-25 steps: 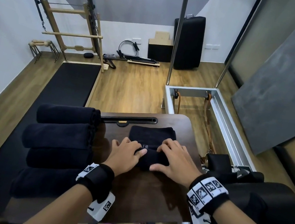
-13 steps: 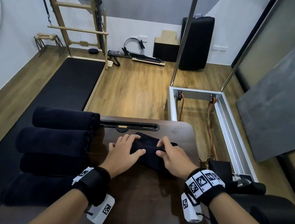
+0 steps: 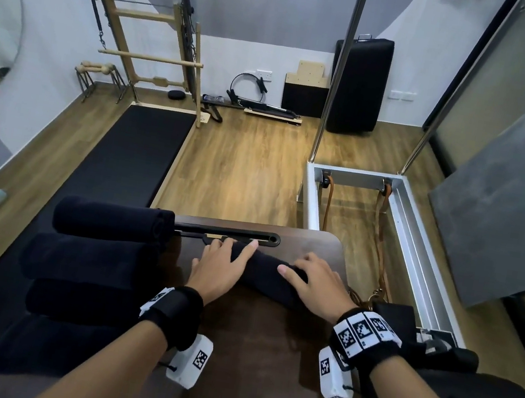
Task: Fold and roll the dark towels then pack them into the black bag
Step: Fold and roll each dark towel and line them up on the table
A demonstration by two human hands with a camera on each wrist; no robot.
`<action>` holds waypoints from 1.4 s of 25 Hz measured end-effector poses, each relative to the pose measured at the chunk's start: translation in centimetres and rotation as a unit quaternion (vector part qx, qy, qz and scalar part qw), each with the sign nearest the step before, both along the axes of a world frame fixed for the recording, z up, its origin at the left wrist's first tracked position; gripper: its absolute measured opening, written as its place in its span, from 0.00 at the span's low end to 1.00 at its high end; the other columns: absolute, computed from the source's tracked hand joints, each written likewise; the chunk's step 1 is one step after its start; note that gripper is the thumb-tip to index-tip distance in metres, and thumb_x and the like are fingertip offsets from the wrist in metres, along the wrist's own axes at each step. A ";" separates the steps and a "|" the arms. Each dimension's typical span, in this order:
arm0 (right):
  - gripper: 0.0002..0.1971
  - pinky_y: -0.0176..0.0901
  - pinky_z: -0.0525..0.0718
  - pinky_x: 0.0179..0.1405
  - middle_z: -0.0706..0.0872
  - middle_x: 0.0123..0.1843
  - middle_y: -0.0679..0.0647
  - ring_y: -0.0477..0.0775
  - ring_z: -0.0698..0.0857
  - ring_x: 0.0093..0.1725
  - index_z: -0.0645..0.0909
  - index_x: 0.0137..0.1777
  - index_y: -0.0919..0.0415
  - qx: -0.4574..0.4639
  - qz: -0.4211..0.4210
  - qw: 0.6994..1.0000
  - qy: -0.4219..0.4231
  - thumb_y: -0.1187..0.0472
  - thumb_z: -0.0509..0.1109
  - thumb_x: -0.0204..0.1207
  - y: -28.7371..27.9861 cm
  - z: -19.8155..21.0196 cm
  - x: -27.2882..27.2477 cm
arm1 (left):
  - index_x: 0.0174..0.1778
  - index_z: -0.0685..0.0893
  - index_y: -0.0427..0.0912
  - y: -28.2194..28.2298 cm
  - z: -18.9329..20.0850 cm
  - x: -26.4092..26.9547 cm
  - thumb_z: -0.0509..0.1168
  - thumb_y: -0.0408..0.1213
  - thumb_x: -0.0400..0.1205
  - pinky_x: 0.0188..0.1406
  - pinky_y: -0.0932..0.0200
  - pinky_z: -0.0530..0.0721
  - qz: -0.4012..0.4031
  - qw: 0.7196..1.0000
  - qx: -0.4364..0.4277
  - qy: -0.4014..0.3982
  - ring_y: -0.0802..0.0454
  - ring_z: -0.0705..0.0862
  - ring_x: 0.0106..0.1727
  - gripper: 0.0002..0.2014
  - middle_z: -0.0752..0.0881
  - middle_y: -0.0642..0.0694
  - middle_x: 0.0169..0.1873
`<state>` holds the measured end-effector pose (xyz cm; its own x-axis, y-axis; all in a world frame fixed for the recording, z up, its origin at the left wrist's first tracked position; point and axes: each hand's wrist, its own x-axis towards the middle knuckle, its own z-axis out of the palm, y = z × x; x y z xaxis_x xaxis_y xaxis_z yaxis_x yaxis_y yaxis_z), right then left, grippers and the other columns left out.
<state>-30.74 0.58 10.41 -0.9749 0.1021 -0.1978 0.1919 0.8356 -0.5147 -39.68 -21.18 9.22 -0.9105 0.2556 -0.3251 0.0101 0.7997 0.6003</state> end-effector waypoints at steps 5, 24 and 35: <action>0.28 0.57 0.86 0.57 0.88 0.57 0.47 0.54 0.87 0.57 0.80 0.60 0.50 -0.003 -0.081 0.996 -0.022 0.27 0.54 0.84 0.1 -0.1 -0.9 | 0.68 0.87 0.43 0.5 -0.3 -1.3 0.60 0.73 0.83 0.77 0.40 0.78 0.061 0.992 0.092 -0.067 0.42 0.85 0.71 0.36 0.88 0.45 0.66; 0.46 0.56 0.86 0.51 0.87 0.51 0.55 0.62 0.87 0.53 0.85 0.50 0.58 -0.029 -0.279 0.960 -0.028 0.13 0.51 0.70 -3.7 0.8 6.9 | 0.57 0.78 0.46 0.4 1.3 4.8 0.73 0.57 0.81 0.59 0.41 0.91 0.163 0.934 0.287 -0.140 0.47 0.87 0.56 0.21 0.87 0.43 0.56; 0.18 0.29 0.83 0.39 0.91 0.56 0.51 0.40 0.90 0.50 0.88 0.57 0.54 -0.404 -0.328 0.839 0.160 0.41 0.79 0.77 -15.9 6.3 8.3 | 0.54 0.79 0.53 -11.6 7.3 10.1 0.73 0.58 0.82 0.42 0.61 0.79 0.212 0.896 0.387 0.040 0.56 0.86 0.53 0.16 0.86 0.51 0.52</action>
<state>-22.39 -15.32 16.74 -0.7783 0.5956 -0.1990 0.2181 -0.0407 -0.9751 -29.57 -32.74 16.48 -0.9916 0.0013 -0.1291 -0.1285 0.0862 0.9880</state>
